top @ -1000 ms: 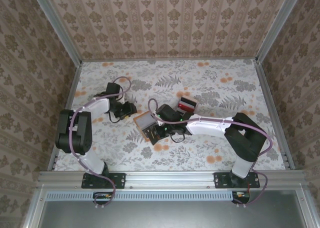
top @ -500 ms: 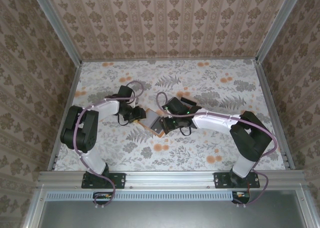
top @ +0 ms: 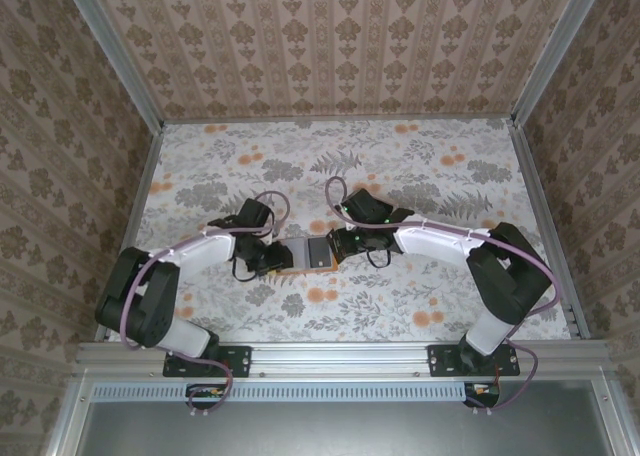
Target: Put the credit cards into the card holder
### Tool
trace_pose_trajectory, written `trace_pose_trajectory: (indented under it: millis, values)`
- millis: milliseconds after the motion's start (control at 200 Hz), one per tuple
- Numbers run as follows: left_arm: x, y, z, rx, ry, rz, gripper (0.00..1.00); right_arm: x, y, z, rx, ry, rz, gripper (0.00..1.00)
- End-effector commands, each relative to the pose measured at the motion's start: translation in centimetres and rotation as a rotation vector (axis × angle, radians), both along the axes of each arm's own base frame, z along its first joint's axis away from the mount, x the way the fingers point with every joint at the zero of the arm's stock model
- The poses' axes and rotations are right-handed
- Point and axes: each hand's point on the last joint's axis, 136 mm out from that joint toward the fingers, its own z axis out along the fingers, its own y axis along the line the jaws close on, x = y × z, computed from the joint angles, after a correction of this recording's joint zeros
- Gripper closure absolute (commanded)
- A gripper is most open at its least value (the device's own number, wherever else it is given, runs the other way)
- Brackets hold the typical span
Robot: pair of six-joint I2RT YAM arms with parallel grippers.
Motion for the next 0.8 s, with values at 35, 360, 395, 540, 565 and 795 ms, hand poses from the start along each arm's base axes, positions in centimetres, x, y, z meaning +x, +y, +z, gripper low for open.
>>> trace_pose_trajectory:
  millis: [35, 360, 395, 540, 565, 795]
  values:
    - [1.6, 0.7, 2.0, -0.008, -0.066, 0.090, 0.62, -0.7, 3.0, 3.4, 0.244, 0.032, 0.016, 1.00]
    - [4.7, 2.9, 1.3, -0.053, -0.063, 0.170, 0.63, -0.6, 5.5, -0.2, 0.373, 0.174, -0.047, 1.00]
    - [4.7, 2.8, 1.1, -0.059, -0.058, 0.166, 0.64, -0.5, 5.4, -0.7, 0.372, 0.180, -0.066, 1.00]
    - [4.7, 2.0, 0.2, -0.075, -0.036, 0.142, 0.64, -0.2, 4.9, -2.1, 0.362, 0.193, -0.121, 1.00]
    - [4.7, 1.8, 0.1, -0.074, -0.036, 0.138, 0.64, -0.3, 4.8, -2.3, 0.360, 0.196, -0.127, 1.00]
    - [4.3, 0.5, -1.5, -0.068, 0.003, 0.095, 0.66, -0.6, 5.2, -3.1, 0.385, 0.235, -0.132, 1.00]
